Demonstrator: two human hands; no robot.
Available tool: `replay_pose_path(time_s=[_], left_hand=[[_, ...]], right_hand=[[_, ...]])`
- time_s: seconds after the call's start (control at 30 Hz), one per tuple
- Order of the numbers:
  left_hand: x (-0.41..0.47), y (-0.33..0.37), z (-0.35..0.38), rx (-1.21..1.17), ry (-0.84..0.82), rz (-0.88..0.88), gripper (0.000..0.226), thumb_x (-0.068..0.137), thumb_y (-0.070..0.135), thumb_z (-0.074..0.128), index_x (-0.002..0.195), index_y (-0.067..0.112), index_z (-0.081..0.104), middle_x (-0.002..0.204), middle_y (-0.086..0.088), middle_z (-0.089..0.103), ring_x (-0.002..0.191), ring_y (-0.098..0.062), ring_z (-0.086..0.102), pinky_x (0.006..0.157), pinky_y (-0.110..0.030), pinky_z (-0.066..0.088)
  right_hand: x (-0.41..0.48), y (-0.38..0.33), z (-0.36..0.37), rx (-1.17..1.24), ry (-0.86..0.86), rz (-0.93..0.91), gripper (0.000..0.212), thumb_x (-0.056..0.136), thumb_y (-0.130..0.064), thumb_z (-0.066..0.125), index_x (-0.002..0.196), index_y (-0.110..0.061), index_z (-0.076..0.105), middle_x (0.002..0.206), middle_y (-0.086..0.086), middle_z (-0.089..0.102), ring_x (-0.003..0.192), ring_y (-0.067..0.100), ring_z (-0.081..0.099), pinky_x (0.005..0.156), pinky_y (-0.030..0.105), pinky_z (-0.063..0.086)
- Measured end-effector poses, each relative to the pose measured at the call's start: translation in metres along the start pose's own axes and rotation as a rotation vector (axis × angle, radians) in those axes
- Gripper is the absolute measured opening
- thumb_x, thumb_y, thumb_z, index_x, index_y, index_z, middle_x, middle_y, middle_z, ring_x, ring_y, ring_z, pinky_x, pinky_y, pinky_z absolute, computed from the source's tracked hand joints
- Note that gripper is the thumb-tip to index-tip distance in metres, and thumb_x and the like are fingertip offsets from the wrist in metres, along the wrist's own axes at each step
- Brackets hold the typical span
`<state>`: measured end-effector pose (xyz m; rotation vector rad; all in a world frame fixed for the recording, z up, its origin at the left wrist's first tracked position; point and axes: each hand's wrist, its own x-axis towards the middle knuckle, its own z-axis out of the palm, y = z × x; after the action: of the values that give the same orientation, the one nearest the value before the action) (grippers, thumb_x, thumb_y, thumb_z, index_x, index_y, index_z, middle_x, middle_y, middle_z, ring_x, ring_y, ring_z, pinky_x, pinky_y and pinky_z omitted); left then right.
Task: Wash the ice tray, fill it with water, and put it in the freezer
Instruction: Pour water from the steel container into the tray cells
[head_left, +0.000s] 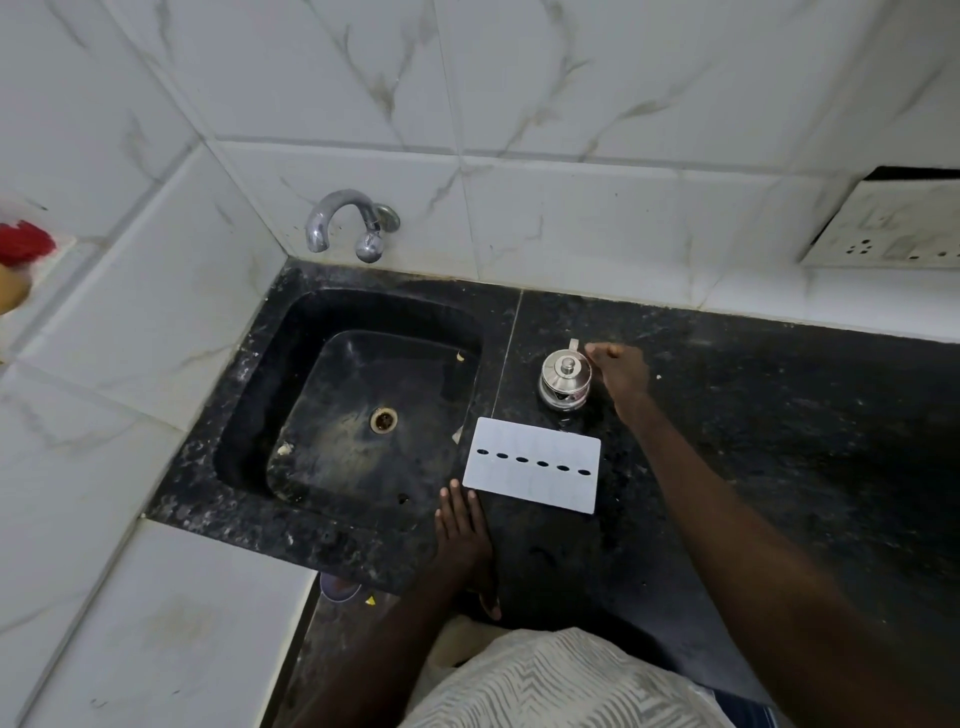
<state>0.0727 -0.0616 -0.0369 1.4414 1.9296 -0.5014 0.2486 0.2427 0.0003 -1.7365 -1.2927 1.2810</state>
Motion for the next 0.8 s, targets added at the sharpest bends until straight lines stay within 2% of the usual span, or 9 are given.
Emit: replay_pose_path(time_s=[0.13, 0.23, 0.3, 0.43, 0.57, 0.63, 0.7, 0.73, 0.8], left_hand=[[-0.001, -0.002, -0.003, 0.012, -0.011, 0.038, 0.166, 0.059, 0.056, 0.094, 0.150, -0.012, -0.028, 0.150, -0.042, -0.039, 0.141, -0.059, -0.036, 0.123, -0.067, -0.006], [0.000, -0.005, -0.001, 0.002, 0.010, 0.051, 0.163, 0.063, 0.058, 0.091, 0.152, -0.011, -0.026, 0.153, -0.041, -0.037, 0.142, -0.058, -0.035, 0.124, -0.067, -0.003], [-0.002, -0.005, -0.001, 0.019, 0.011, 0.058, 0.165, 0.062, 0.062, 0.090, 0.151, -0.011, -0.027, 0.151, -0.041, -0.039, 0.142, -0.057, -0.036, 0.124, -0.066, -0.004], [-0.007, -0.008, -0.003, 0.022, 0.063, 0.084, 0.166, 0.061, 0.066, 0.089, 0.151, -0.009, -0.029, 0.150, -0.039, -0.042, 0.141, -0.056, -0.038, 0.125, -0.063, -0.006], [-0.018, -0.030, -0.009, -0.068, 0.107, 0.205, 0.153, 0.071, 0.070, 0.079, 0.153, 0.004, -0.032, 0.150, -0.019, -0.049, 0.142, -0.037, -0.043, 0.126, -0.049, -0.013], [-0.021, -0.043, -0.012, -0.226, 0.217, 0.235, 0.117, 0.091, 0.066, 0.062, 0.164, 0.008, -0.008, 0.167, -0.011, -0.026, 0.156, -0.027, -0.022, 0.130, -0.041, -0.002], [-0.022, -0.047, -0.022, -0.372, 0.305, 0.244, 0.069, 0.104, 0.052, 0.050, 0.157, 0.010, 0.037, 0.170, -0.009, 0.023, 0.158, -0.029, 0.018, 0.126, -0.037, 0.019], [-0.019, -0.047, -0.027, -0.430, 0.367, 0.227, 0.041, 0.108, 0.043, 0.047, 0.137, 0.017, 0.058, 0.155, -0.009, 0.049, 0.146, -0.031, 0.042, 0.116, -0.035, 0.034], [-0.014, -0.041, -0.041, -0.512, 0.485, 0.167, 0.020, 0.108, 0.030, 0.046, 0.095, 0.028, 0.061, 0.109, -0.005, 0.069, 0.109, -0.029, 0.064, 0.087, -0.033, 0.043]], right_hand=[[-0.062, 0.034, -0.011, -0.111, 0.173, -0.072, 0.017, 0.097, -0.023, 0.067, 0.086, -0.016, 0.078, 0.079, -0.001, 0.070, 0.080, 0.012, 0.062, 0.075, 0.027, 0.045], [-0.108, 0.073, -0.018, -0.224, 0.239, -0.145, 0.018, 0.099, -0.012, 0.063, 0.103, -0.007, 0.080, 0.099, 0.012, 0.078, 0.091, 0.021, 0.069, 0.085, 0.033, 0.050], [-0.128, 0.097, -0.017, -0.277, 0.233, -0.127, 0.021, 0.100, -0.013, 0.061, 0.113, -0.008, 0.078, 0.108, 0.013, 0.076, 0.101, 0.029, 0.070, 0.090, 0.035, 0.050], [-0.153, 0.121, -0.009, -0.406, 0.116, -0.161, 0.020, 0.101, -0.016, 0.058, 0.108, -0.013, 0.076, 0.102, 0.014, 0.073, 0.095, 0.033, 0.068, 0.081, 0.039, 0.049], [-0.159, 0.114, -0.006, -0.458, 0.069, -0.174, 0.030, 0.099, -0.014, 0.062, 0.127, -0.006, 0.071, 0.114, 0.019, 0.072, 0.106, 0.034, 0.064, 0.091, 0.039, 0.047], [-0.159, 0.113, -0.005, -0.456, 0.053, -0.177, 0.029, 0.096, -0.012, 0.065, 0.124, -0.009, 0.072, 0.109, 0.015, 0.073, 0.100, 0.031, 0.065, 0.086, 0.037, 0.046], [-0.160, 0.112, -0.005, -0.445, 0.049, -0.164, 0.030, 0.094, -0.011, 0.069, 0.123, -0.010, 0.072, 0.105, 0.013, 0.075, 0.096, 0.031, 0.067, 0.083, 0.036, 0.048], [-0.161, 0.112, -0.005, -0.434, 0.048, -0.154, 0.030, 0.093, -0.010, 0.070, 0.122, -0.009, 0.073, 0.102, 0.013, 0.075, 0.092, 0.030, 0.067, 0.081, 0.036, 0.048], [-0.162, 0.111, -0.006, -0.413, 0.039, -0.146, 0.030, 0.092, -0.007, 0.072, 0.122, -0.008, 0.073, 0.095, 0.013, 0.074, 0.085, 0.028, 0.065, 0.077, 0.035, 0.047]])
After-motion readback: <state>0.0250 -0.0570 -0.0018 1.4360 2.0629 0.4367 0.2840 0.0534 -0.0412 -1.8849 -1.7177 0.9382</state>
